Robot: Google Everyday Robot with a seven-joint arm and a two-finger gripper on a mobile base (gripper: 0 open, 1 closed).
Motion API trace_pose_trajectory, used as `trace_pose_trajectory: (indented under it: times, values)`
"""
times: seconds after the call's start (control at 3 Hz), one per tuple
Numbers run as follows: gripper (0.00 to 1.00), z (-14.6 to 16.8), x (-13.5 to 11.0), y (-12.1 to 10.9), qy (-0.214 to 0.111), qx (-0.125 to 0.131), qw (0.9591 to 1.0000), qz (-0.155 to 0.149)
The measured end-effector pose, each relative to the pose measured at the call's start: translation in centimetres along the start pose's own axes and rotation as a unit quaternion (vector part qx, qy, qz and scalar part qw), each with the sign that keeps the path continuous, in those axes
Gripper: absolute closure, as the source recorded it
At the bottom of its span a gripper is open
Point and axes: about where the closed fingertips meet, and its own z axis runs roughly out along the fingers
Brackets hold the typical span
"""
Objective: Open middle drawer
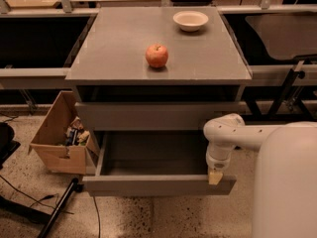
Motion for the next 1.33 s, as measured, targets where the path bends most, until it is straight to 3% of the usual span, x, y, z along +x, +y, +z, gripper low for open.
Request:
trace_pose_trajectory:
  times: [0.33,0.67,1.0,1.33]
  values:
    - [1.00,0.0,1.4,2.5,-0.001,-0.020,0.9998,0.001]
    - [1.00,0.0,1.3,2.5,-0.001,-0.021,0.9998,0.001]
    - [0.79,0.1,2.6,4.8,-0.004,-0.043,0.9991,-0.002]
    - [0.57,0.1,2.6,4.8,-0.004,-0.043,0.9991,-0.002]
